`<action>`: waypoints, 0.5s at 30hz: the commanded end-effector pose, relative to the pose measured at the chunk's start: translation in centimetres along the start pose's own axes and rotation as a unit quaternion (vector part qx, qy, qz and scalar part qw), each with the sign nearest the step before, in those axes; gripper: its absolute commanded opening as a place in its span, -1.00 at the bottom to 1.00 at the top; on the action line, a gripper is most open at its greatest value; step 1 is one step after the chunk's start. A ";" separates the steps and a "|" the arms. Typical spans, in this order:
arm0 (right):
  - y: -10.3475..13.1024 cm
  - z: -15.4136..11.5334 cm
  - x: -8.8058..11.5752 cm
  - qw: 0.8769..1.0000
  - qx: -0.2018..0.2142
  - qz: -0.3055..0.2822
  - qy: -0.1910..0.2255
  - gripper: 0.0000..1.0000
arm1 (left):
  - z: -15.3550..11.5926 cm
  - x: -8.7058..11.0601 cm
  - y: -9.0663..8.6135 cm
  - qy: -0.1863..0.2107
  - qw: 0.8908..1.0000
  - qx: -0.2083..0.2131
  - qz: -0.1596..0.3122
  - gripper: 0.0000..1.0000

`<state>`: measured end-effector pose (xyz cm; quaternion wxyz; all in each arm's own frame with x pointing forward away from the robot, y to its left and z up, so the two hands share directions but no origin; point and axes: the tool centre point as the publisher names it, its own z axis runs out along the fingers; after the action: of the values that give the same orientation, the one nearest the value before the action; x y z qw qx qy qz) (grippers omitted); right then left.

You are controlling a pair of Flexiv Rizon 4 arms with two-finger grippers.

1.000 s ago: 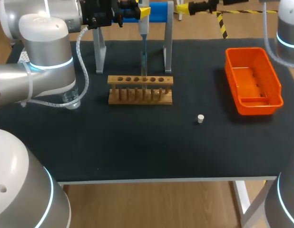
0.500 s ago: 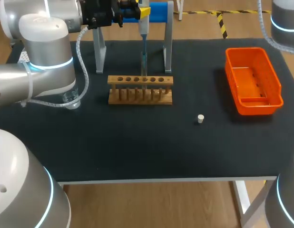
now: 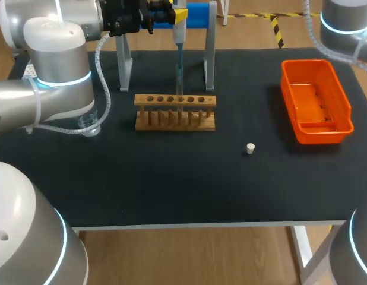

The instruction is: Invert the test tube, pick up the pipette, mount the tip to pipette, aspirate from beaker and dispense into the tube, eject the tip, return the pipette, and cap with the stopper.

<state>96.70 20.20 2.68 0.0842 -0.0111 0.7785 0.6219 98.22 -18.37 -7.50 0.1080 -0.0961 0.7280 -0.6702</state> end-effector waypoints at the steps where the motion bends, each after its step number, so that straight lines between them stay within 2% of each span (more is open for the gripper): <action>1: -0.4 1.0 -0.5 1.000 -0.021 0.002 0.009 -1.00 | 0.1 0.0 0.0 -0.001 1.000 0.001 0.000 -1.00; 15: -1.0 2.6 -1.0 0.995 -0.079 0.040 0.036 -1.00 | 0.1 0.0 0.0 -0.001 1.000 0.001 0.000 -1.00</action>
<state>97.57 22.20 1.66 0.0353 -0.0049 0.7326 0.6797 98.22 -18.37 -7.50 0.1079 -0.0961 0.7280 -0.6702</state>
